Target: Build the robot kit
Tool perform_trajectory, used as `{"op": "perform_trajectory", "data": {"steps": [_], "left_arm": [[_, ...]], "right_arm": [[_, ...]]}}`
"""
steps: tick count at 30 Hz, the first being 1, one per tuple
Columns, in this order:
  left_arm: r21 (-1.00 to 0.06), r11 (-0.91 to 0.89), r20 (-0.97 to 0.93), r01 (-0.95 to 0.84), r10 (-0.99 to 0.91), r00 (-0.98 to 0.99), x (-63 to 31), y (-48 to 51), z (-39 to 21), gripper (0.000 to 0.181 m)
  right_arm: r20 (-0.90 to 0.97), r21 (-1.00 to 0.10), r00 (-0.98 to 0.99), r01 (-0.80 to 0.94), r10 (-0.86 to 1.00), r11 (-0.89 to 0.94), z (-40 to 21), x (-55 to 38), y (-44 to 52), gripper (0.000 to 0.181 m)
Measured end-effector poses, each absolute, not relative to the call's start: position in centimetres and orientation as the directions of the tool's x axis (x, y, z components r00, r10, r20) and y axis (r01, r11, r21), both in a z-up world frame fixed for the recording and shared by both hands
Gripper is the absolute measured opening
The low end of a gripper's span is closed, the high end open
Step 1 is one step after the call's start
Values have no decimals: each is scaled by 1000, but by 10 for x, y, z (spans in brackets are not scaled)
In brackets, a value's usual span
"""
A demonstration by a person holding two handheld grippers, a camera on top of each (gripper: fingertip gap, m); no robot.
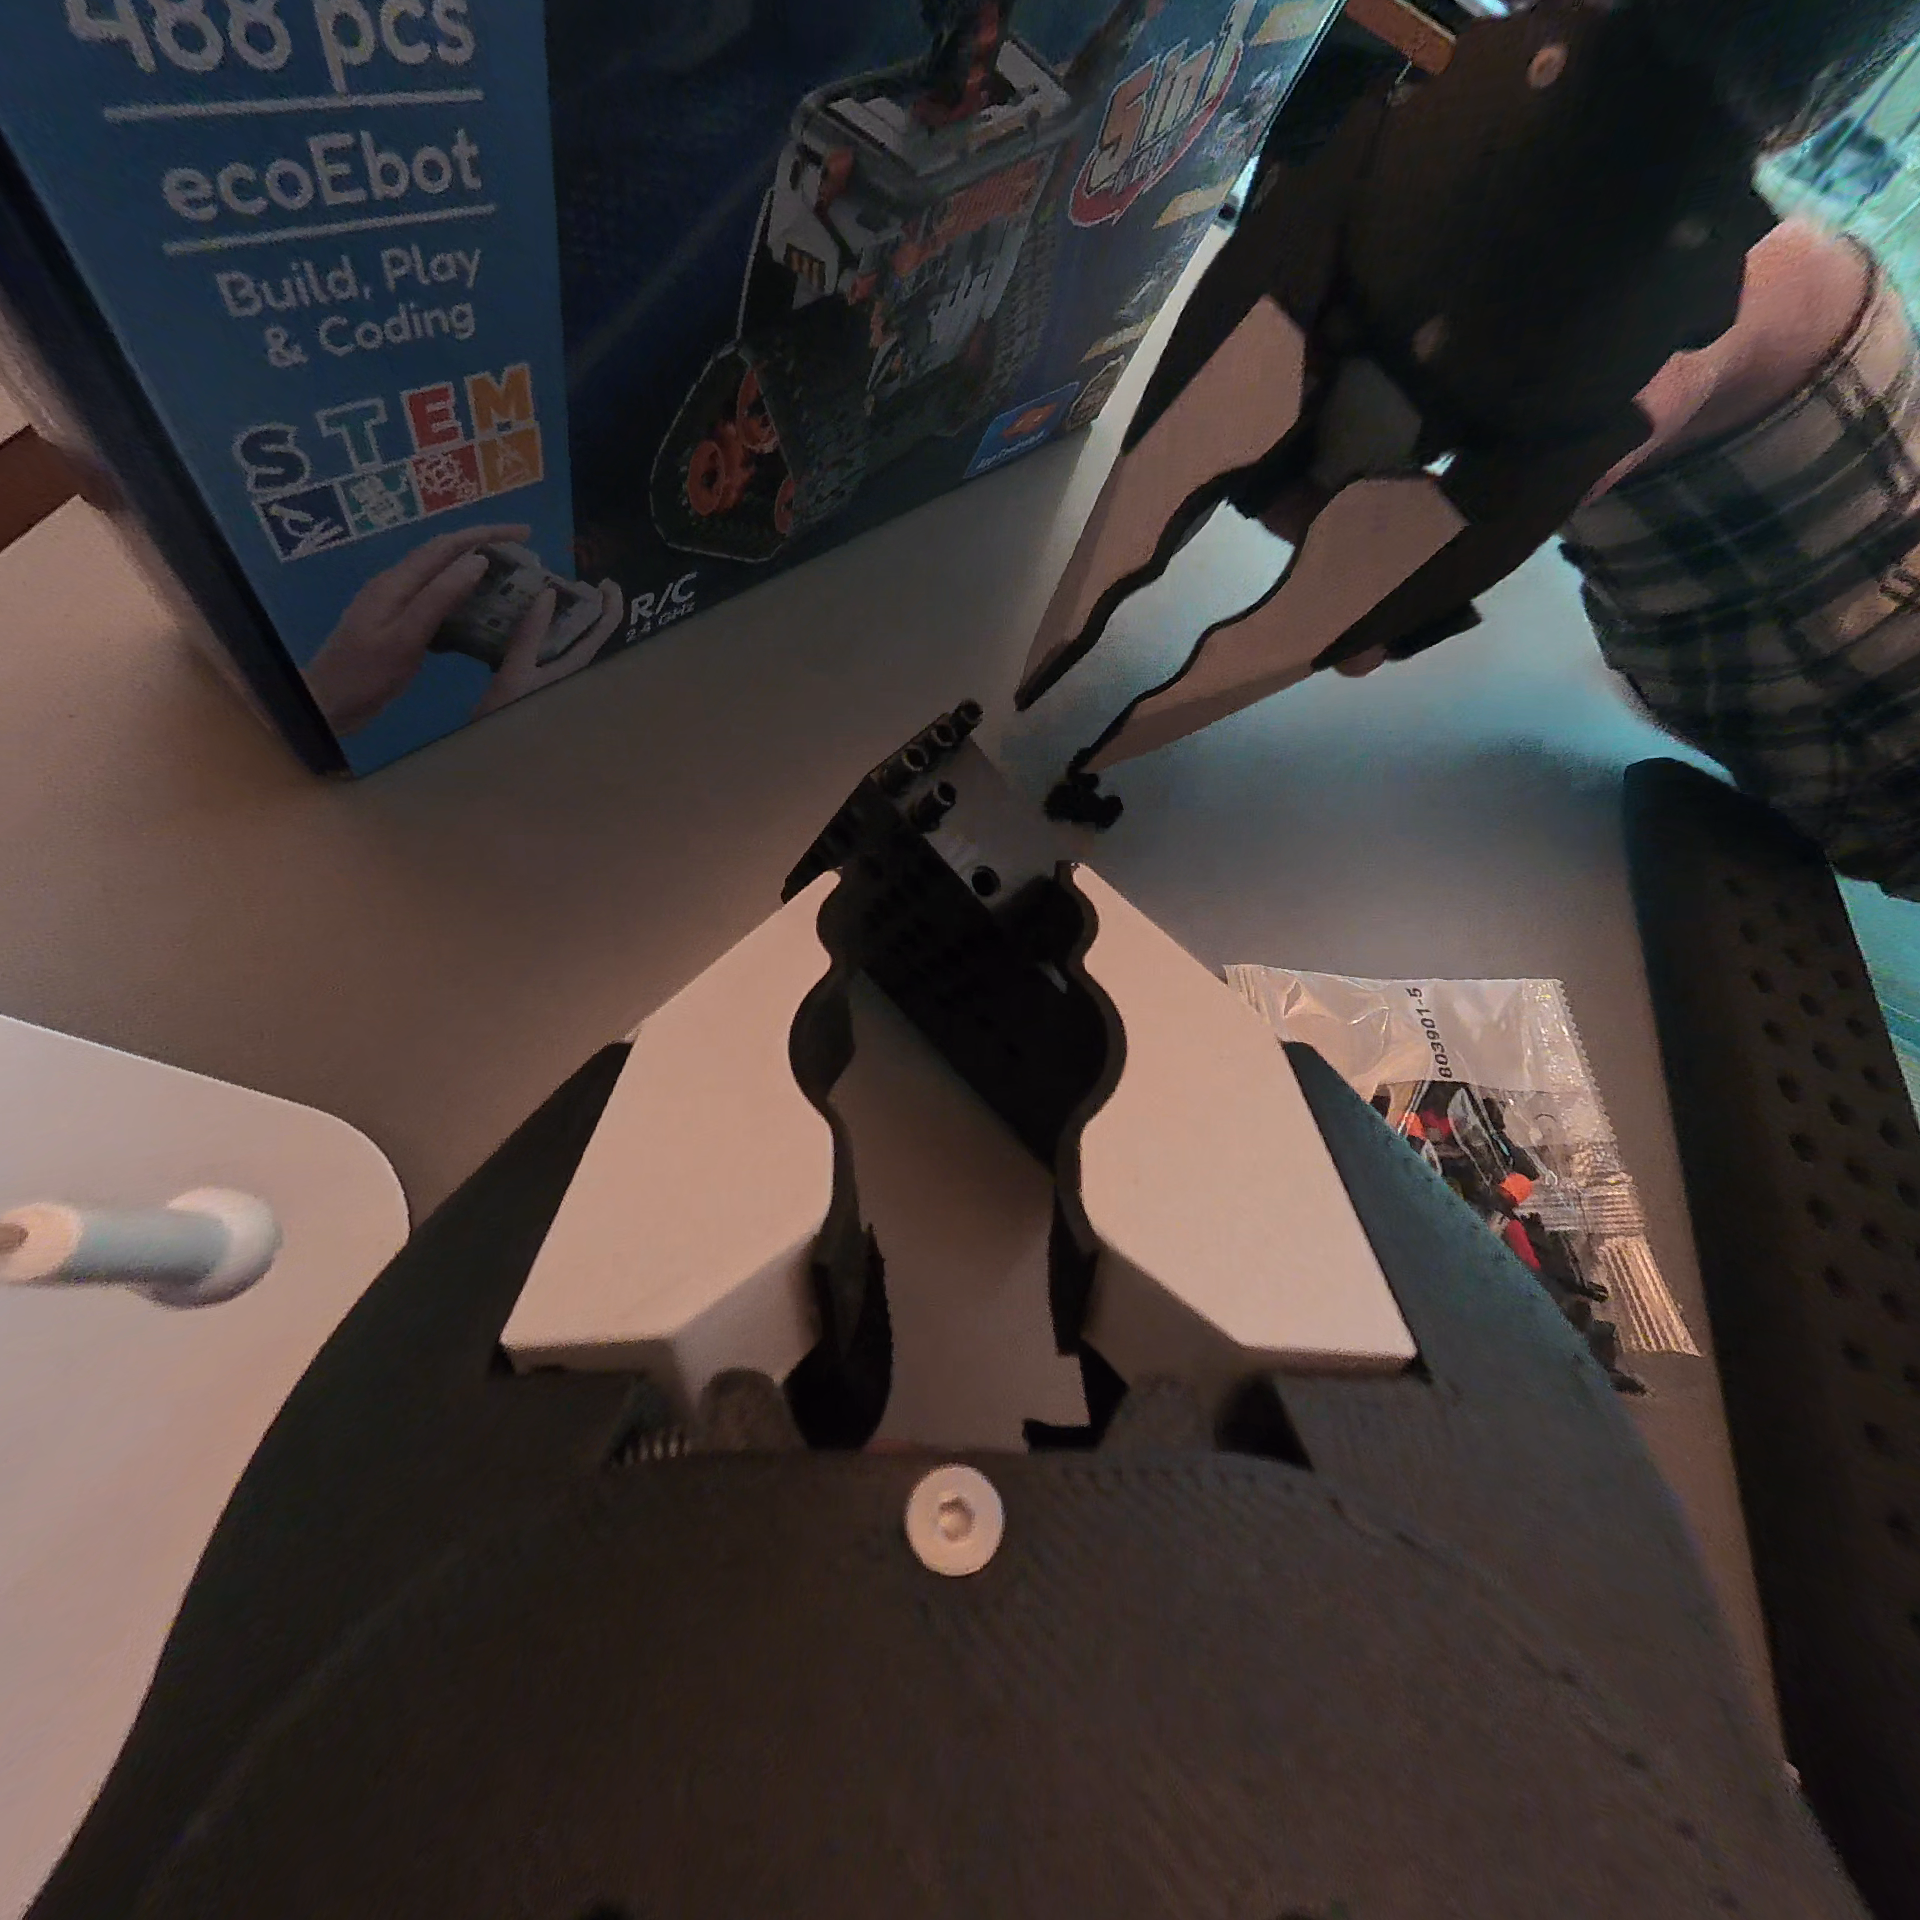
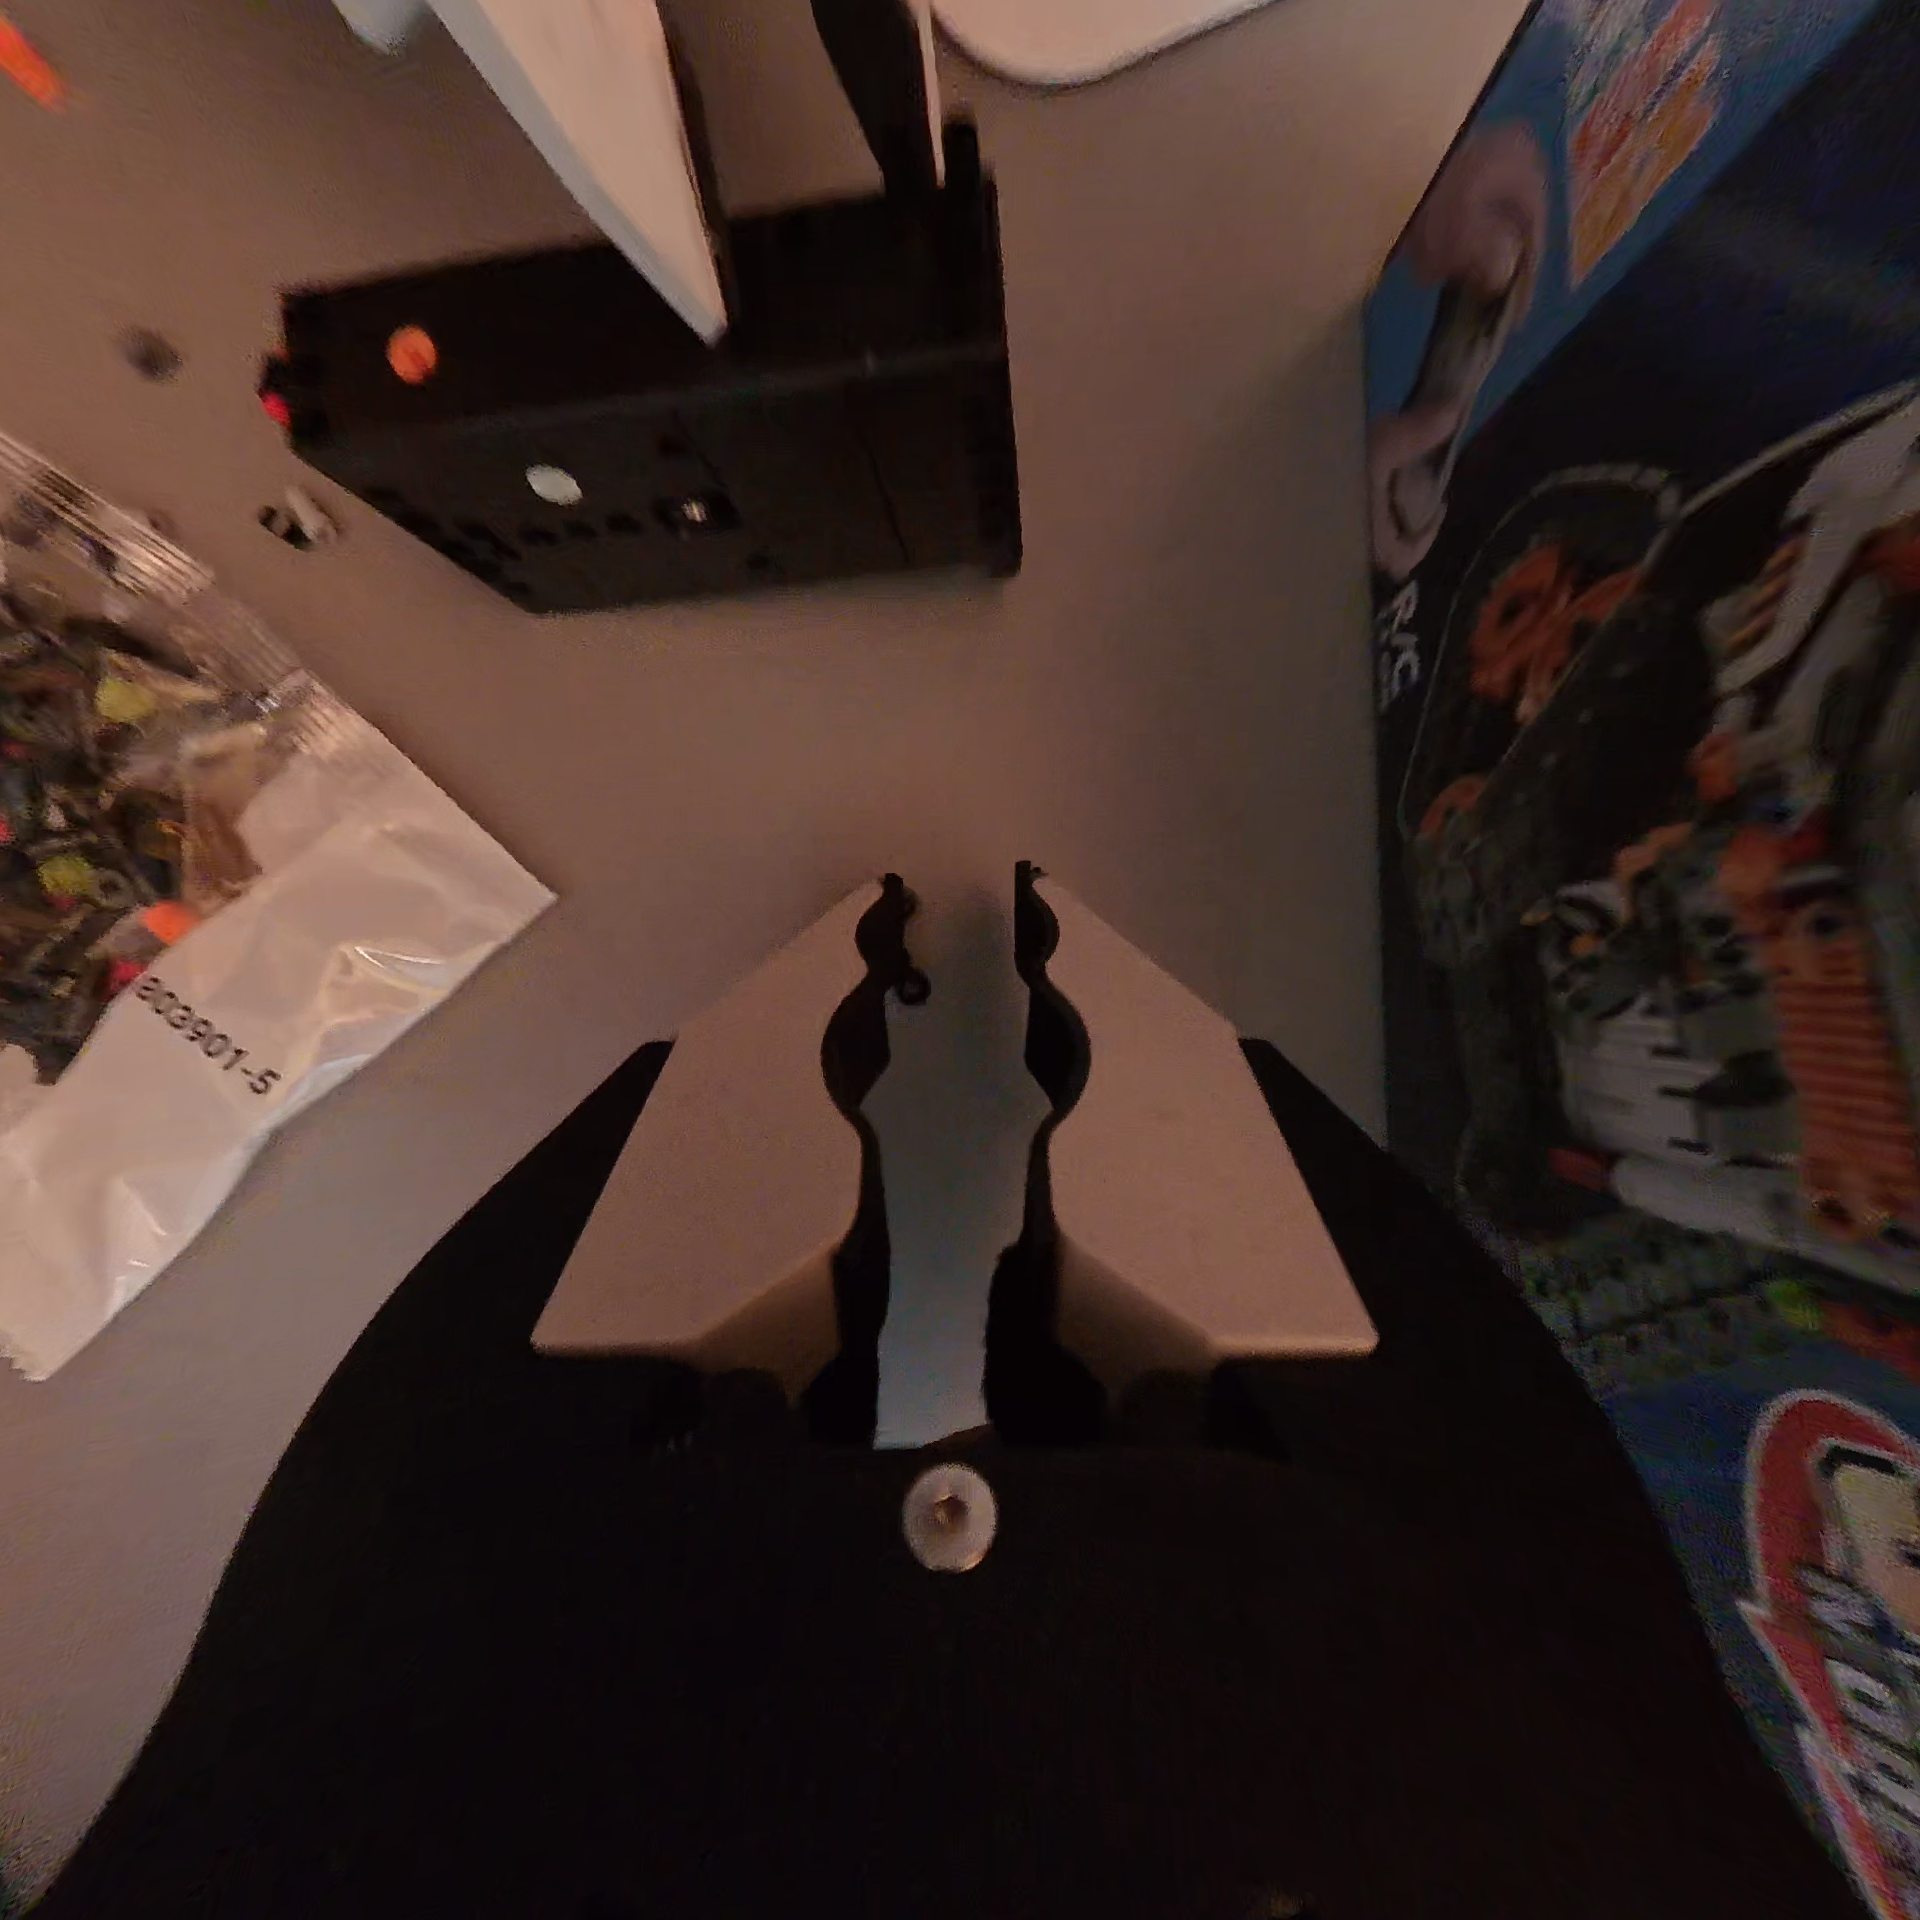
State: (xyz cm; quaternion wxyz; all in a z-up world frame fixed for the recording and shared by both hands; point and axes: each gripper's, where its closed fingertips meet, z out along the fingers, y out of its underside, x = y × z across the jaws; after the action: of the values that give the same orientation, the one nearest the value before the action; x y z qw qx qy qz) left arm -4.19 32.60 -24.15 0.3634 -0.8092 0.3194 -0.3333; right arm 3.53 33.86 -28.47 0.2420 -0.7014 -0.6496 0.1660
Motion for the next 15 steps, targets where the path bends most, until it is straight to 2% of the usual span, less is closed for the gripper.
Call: {"op": "perform_trajectory", "data": {"steps": [3, 10, 15], "left_arm": [[-798, -529, 298, -290, -763, 574, -41, 325, -241, 35], [-777, -531, 266, -338, -764, 588, -38, 320, -242, 43], [-770, -543, 256, -334, -743, 618, -41, 320, -242, 46]], "right_arm": [[55, -550, 93, 834, 994, -48, -297, 40, 332, 17], [13, -615, 69, 787, 998, -46, -291, 43, 320, 12], [4, -587, 25, 809, 1000, -18, -300, 49, 314, 12]]}}
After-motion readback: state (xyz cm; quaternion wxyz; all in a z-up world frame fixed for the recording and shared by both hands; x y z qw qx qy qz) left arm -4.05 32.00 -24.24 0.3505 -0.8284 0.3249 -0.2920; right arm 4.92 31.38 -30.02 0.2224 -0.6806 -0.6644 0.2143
